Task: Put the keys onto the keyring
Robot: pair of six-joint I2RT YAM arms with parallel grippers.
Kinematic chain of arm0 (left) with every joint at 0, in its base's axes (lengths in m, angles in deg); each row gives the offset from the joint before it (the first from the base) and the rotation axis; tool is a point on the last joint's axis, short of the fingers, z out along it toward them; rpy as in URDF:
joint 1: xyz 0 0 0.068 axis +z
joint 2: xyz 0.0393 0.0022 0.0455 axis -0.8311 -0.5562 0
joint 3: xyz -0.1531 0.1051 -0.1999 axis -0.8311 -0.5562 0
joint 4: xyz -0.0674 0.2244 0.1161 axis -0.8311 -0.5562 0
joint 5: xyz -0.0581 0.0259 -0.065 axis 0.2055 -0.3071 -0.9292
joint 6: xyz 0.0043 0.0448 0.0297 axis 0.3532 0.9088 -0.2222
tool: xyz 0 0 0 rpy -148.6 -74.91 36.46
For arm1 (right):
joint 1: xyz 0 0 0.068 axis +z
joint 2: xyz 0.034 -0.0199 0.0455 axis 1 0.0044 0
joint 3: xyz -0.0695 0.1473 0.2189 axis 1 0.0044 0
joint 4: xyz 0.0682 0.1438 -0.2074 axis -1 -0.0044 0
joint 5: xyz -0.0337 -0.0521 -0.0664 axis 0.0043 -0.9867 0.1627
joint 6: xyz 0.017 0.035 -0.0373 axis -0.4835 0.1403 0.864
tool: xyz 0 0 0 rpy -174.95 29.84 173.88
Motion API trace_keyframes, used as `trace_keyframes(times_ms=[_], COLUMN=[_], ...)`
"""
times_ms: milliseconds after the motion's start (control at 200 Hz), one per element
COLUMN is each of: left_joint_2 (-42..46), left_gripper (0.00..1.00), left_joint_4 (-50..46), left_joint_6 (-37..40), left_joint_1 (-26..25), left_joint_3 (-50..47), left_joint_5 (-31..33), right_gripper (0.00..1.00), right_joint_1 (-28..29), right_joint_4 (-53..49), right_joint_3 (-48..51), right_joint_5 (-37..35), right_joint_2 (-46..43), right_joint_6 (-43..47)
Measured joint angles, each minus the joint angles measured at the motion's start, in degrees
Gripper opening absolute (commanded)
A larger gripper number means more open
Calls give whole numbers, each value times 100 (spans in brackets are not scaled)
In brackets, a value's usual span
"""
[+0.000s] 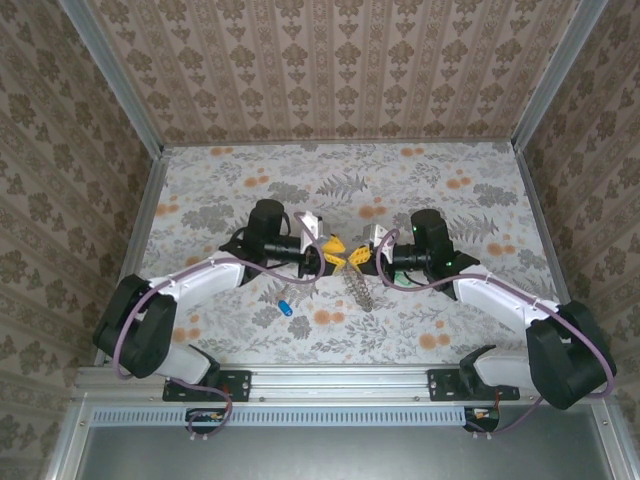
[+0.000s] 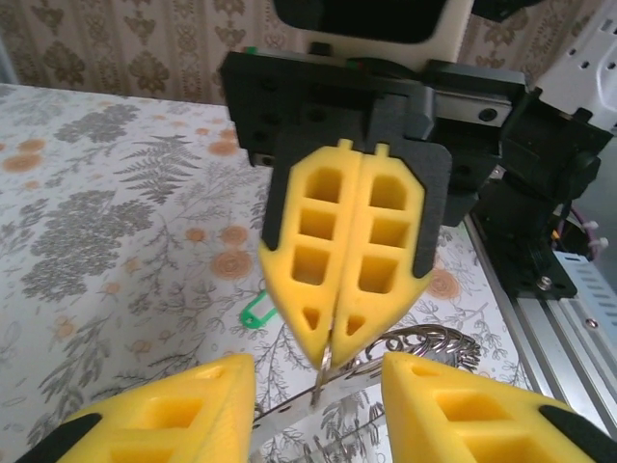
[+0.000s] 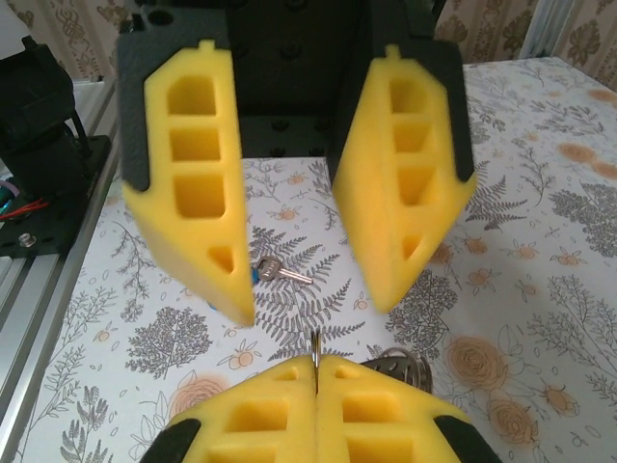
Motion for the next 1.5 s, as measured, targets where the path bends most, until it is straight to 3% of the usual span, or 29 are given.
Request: trace_keyframes(times_ms=[280,675,850,1095,1240,1500], left_joint_2=[-186,-234,-203,-81,-79,-149], left_gripper=[20,12,15,34,34,35], left_joint_4=[155,393,417,695,968,935], left_joint_6=[48,105,190,87,-216,-286], left_joint_1=[-170,-236,-236,-57,223,199], left_joint_3=[-20,-149,-192,-468,-588,-518], left_joint_5=[162,428,492,444,308,59], right_gripper=[0,0,0,0,0,0], right_joint_1=[-61,-125,-136,-149,-162,-162], right_joint_4=[55,131,131,74,-7,-59], right_joint_3=[0,0,0,0,-2,-42], right_joint_5=[35,160,175,245,304,372], right_joint_2=[20,96,118,122,122,140], right_joint_6=[-63,-273,-297,-289,-269,-271])
